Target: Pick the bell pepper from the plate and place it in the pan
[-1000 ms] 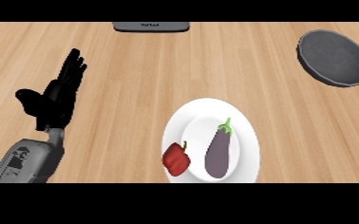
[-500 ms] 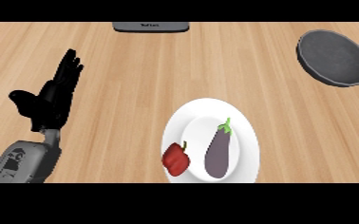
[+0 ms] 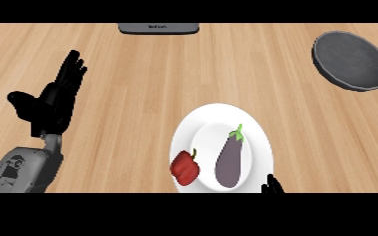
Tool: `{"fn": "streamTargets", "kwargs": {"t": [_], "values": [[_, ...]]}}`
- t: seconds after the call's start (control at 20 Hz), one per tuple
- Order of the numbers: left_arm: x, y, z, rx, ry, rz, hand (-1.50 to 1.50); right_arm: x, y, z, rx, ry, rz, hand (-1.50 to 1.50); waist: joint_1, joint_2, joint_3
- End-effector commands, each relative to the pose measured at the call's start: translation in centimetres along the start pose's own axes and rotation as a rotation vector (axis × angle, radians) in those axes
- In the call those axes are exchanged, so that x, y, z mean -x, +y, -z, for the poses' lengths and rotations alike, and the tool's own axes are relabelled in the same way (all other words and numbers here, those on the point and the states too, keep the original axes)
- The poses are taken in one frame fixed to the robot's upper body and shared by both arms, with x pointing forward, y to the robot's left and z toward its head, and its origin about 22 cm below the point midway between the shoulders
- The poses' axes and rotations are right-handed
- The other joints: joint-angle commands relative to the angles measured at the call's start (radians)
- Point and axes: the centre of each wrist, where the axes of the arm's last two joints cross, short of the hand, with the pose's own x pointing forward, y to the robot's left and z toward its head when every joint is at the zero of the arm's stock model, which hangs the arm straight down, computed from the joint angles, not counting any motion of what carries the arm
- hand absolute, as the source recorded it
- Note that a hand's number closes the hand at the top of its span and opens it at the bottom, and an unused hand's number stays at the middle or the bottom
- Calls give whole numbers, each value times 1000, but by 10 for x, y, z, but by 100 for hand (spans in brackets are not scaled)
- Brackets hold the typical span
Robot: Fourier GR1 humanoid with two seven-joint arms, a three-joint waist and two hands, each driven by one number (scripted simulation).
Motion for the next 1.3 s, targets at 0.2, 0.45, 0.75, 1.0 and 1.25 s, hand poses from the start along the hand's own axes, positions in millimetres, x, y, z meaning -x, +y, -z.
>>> {"fn": "streamTargets", "kwargs": {"t": [0.2,0.45,0.75,1.0,1.25], "values": [[14,-8,2,-23,-12,3,0,-10,22,38,-67,-28,66,-150,-3,-1,0],[5,4,0,-17,1,8,0,-8,47,41,-93,-12,43,-150,-4,-3,1],[8,2,-10,-19,-12,2,0,-26,64,46,-118,34,-64,-150,-2,-3,0],[6,-7,-10,-18,-13,-1,0,-19,72,55,-173,120,-165,-150,-2,-2,0],[5,8,-13,-9,6,4,0,-33,61,64,-218,133,-190,-150,0,-3,0]]}}
